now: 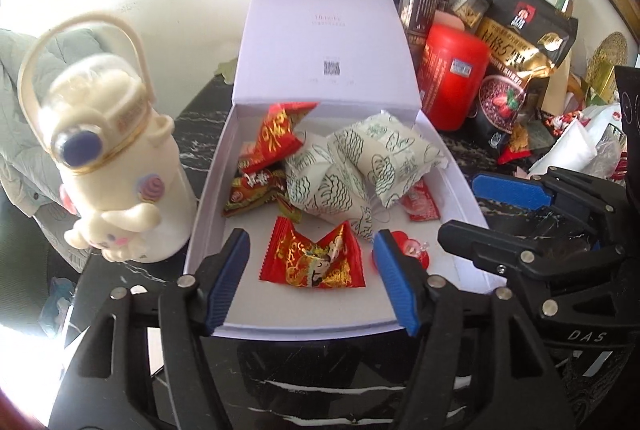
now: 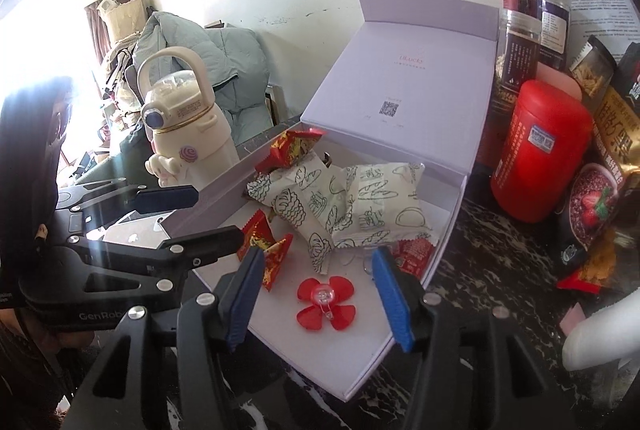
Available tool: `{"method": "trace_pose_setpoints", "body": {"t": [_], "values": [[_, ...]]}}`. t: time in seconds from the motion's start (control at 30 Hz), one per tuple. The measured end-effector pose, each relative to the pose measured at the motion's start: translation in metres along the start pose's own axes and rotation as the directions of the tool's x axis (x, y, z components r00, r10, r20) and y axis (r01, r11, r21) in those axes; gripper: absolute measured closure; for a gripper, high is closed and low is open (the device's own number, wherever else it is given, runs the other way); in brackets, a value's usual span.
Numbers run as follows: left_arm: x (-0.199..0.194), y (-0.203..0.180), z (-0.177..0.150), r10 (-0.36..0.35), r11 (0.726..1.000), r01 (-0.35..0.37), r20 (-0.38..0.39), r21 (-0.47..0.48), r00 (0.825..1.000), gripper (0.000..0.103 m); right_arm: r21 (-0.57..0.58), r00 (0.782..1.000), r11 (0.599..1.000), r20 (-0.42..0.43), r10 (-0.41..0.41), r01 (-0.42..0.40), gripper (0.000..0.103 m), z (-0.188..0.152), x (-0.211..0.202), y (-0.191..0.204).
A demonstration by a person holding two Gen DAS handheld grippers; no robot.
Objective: Organize objects
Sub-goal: 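Withdraw both open tools back from the lavender box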
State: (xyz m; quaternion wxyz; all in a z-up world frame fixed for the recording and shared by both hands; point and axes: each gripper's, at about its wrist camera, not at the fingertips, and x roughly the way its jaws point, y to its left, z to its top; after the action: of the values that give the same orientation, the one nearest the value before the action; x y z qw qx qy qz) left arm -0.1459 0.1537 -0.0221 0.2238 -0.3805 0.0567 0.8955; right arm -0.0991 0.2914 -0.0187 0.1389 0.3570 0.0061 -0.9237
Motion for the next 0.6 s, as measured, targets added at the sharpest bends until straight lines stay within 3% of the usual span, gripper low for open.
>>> {"method": "trace_pose_setpoints", "body": {"t": [0.23,0.6], "values": [[-0.036,-0.003,0.004,0.039,0.999,-0.038,0.063,-0.011,0.997,0.024,-0.019,0.999,1.000,0.051,-0.017,0.018,0.039,0.011,-0.033,0.012],[-0.093,0.003,0.002,0.098,0.994,-0.090,0.134,-0.062,0.986,0.012,-0.012,0.991,0.999,0.130,-0.040,0.042,0.024,0.021,-0.081,0.026]]}}
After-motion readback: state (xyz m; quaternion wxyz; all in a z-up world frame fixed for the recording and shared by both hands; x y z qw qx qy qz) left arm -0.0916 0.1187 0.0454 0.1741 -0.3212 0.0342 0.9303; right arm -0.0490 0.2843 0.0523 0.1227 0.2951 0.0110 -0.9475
